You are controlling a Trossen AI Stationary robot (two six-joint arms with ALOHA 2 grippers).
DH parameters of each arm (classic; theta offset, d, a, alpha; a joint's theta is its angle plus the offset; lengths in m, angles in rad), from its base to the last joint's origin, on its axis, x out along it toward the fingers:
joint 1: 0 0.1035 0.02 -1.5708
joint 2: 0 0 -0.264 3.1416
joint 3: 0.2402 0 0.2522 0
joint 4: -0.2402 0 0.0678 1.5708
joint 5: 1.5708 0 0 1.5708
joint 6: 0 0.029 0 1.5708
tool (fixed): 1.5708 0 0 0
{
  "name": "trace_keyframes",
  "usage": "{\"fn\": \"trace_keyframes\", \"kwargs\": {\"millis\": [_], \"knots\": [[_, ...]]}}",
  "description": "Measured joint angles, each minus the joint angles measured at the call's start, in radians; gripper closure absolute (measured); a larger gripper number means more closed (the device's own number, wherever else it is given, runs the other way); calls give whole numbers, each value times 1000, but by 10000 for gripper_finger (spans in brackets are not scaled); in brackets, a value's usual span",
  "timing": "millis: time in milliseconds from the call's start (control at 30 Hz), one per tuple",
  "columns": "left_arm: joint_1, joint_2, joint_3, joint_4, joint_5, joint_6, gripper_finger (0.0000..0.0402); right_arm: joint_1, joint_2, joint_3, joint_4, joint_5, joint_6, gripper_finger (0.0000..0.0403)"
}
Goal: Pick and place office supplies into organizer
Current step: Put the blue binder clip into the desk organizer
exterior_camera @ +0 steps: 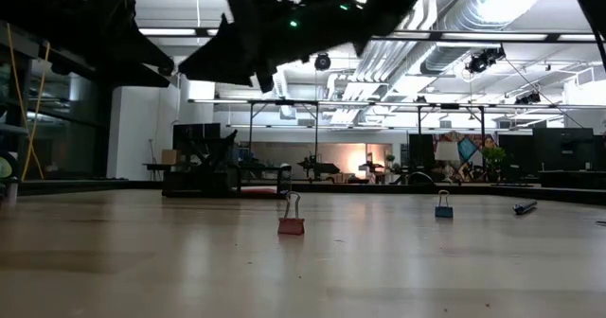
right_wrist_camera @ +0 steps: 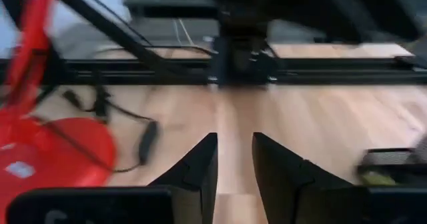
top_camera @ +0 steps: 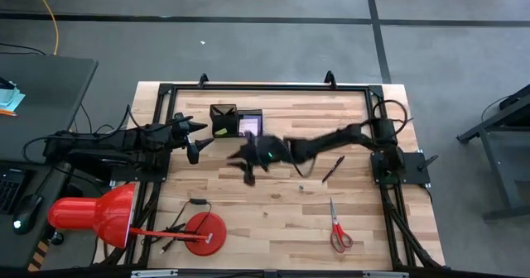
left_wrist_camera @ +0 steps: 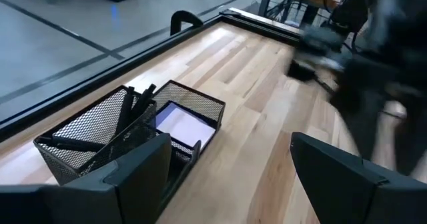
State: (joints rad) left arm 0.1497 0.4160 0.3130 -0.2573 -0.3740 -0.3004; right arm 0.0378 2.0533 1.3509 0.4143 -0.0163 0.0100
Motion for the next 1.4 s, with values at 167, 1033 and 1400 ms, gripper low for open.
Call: {"fn": "trace_keyframes", "kwargs": {"millis": [167,1033,1400], "knots": [[1,1,0,1,39,1,108,77,-69,-209,150,153,12,317],[0,485,0,694,205,61,108,619,-349,-909,448,1048,426,315],[0,486,0,691,209,87,108,624,-348,-908,187,1007,891,275]]}}
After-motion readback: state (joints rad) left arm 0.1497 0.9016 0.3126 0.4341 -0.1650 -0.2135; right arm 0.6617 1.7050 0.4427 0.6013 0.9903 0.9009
